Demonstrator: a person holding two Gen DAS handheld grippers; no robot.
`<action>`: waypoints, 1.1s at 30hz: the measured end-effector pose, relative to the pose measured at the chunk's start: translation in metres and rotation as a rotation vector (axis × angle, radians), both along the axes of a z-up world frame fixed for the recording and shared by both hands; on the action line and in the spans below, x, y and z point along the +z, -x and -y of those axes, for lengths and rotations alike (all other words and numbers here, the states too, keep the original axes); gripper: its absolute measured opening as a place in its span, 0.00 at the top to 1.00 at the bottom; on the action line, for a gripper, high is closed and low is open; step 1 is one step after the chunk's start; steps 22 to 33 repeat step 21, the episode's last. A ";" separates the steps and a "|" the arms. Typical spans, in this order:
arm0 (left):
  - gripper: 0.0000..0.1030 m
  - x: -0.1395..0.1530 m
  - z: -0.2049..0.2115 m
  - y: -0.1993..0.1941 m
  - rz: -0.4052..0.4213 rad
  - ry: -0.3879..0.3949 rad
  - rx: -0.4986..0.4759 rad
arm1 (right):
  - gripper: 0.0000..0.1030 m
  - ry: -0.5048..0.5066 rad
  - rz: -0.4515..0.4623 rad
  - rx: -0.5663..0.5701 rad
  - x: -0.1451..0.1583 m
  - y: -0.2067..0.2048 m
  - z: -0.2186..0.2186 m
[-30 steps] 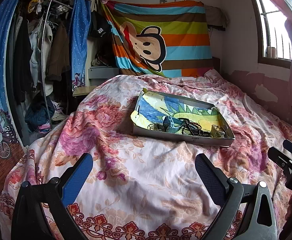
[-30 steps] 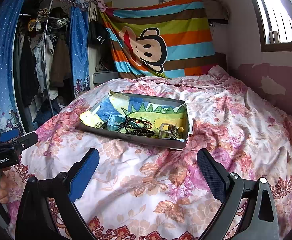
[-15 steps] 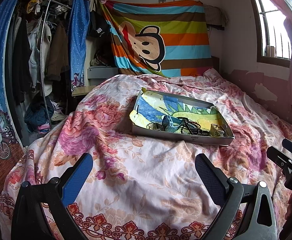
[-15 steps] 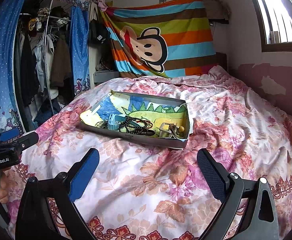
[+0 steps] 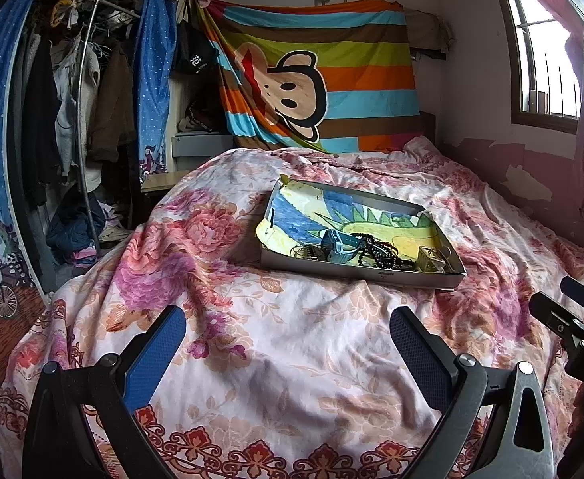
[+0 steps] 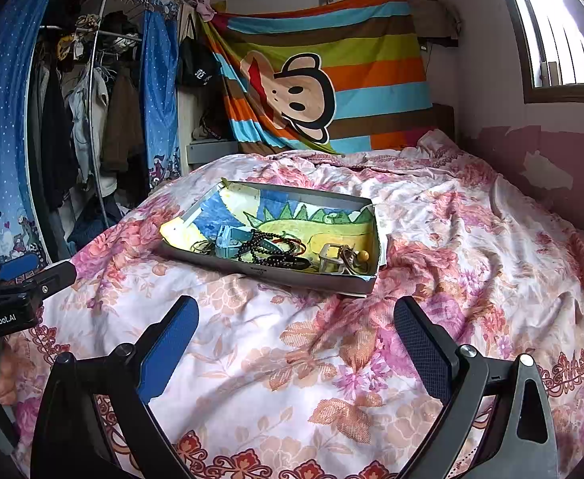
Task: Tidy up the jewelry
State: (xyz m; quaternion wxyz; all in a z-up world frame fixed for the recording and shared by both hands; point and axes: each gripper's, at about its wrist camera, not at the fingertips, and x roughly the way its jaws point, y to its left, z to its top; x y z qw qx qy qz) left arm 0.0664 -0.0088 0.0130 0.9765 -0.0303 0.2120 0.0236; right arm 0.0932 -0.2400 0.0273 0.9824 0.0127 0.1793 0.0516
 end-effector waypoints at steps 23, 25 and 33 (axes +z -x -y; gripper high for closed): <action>0.00 -0.002 0.002 0.004 -0.006 -0.003 0.019 | 0.07 0.006 -0.012 0.009 -0.007 0.002 -0.003; 0.00 -0.002 0.002 0.004 -0.006 -0.003 0.019 | 0.07 0.006 -0.012 0.009 -0.007 0.002 -0.003; 0.00 -0.002 0.002 0.004 -0.006 -0.003 0.019 | 0.07 0.006 -0.012 0.009 -0.007 0.002 -0.003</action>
